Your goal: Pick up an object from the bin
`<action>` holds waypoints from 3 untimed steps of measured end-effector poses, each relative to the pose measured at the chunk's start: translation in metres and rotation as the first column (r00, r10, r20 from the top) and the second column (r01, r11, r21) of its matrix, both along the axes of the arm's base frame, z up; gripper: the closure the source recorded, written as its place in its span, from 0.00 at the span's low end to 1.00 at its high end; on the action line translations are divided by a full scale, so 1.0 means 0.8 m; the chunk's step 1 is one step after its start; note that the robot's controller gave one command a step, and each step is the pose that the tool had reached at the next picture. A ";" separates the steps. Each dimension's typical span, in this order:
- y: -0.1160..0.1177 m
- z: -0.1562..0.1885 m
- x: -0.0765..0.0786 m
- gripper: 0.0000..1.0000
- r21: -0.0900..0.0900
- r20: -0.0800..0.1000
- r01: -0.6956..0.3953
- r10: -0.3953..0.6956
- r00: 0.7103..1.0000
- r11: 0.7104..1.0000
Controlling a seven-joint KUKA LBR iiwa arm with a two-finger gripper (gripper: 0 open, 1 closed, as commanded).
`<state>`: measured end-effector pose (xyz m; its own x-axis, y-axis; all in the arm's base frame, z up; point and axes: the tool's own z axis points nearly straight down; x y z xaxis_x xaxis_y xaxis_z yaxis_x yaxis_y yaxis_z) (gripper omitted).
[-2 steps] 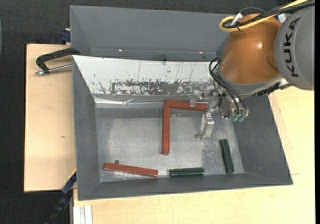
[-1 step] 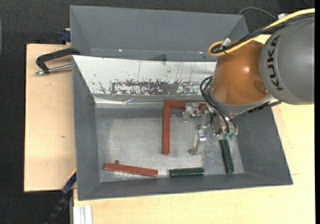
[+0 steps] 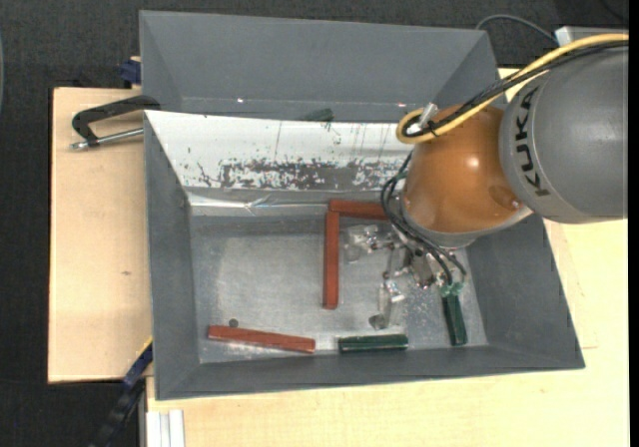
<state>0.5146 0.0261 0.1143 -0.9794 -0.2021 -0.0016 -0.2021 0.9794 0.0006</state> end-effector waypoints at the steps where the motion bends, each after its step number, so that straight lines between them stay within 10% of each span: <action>1: 0.023 -0.049 -0.025 0.00 0.000 0.003 -0.142 0.142 0.990 0.990; 3: 0.046 -0.055 -0.021 0.00 -0.002 0.004 -0.331 0.331 0.944 0.944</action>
Offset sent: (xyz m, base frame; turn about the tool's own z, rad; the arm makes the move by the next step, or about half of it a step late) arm -0.0232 -0.0119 -0.0370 -0.1944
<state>0.4976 0.0630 0.0706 -0.8573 -0.5149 -0.0050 -0.5149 0.8573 -0.0026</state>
